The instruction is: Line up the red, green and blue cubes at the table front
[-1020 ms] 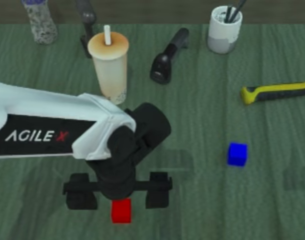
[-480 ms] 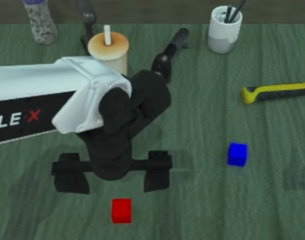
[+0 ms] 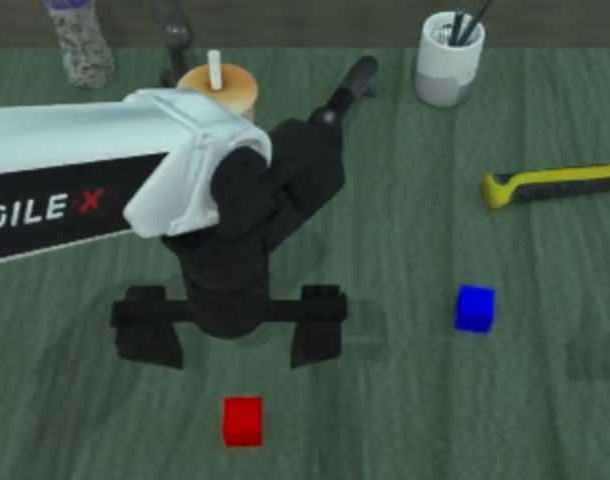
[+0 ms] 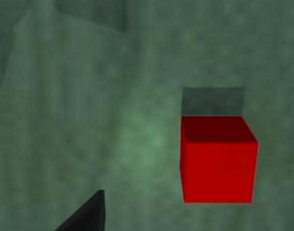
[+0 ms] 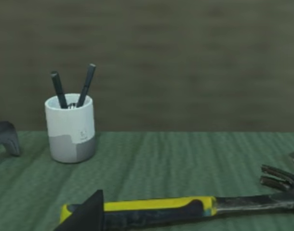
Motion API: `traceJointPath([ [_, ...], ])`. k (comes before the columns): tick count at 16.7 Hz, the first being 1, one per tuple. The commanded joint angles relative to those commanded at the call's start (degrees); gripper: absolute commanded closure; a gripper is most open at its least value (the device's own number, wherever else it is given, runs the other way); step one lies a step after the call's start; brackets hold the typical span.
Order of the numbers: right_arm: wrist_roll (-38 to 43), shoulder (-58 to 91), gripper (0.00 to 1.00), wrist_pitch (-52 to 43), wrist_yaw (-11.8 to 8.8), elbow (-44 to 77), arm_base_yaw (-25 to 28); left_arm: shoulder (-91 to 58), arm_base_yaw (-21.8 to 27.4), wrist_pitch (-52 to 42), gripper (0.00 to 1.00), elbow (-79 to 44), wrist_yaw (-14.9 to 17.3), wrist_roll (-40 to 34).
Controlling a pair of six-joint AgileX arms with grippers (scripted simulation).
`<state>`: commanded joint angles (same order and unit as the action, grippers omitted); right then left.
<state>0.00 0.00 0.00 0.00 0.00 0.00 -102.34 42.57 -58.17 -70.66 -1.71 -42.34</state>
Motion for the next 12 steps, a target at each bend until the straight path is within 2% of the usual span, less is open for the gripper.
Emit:
traceJointPath([
  [7, 0.00, 0.00, 0.00, 0.00, 0.00, 0.00, 0.00, -17.50, -10.56, -4.99, 0.00, -22.82, 1.47, 14.03],
  [10, 0.00, 0.00, 0.00, 0.00, 0.00, 0.00, 0.00, -21.92, -13.73, -6.08, 0.00, -27.89, 1.84, 18.23],
  [12, 0.00, 0.00, 0.00, 0.00, 0.00, 0.00, 0.00, -22.34, -14.08, -6.17, 0.00, -28.36, 1.87, 18.69],
])
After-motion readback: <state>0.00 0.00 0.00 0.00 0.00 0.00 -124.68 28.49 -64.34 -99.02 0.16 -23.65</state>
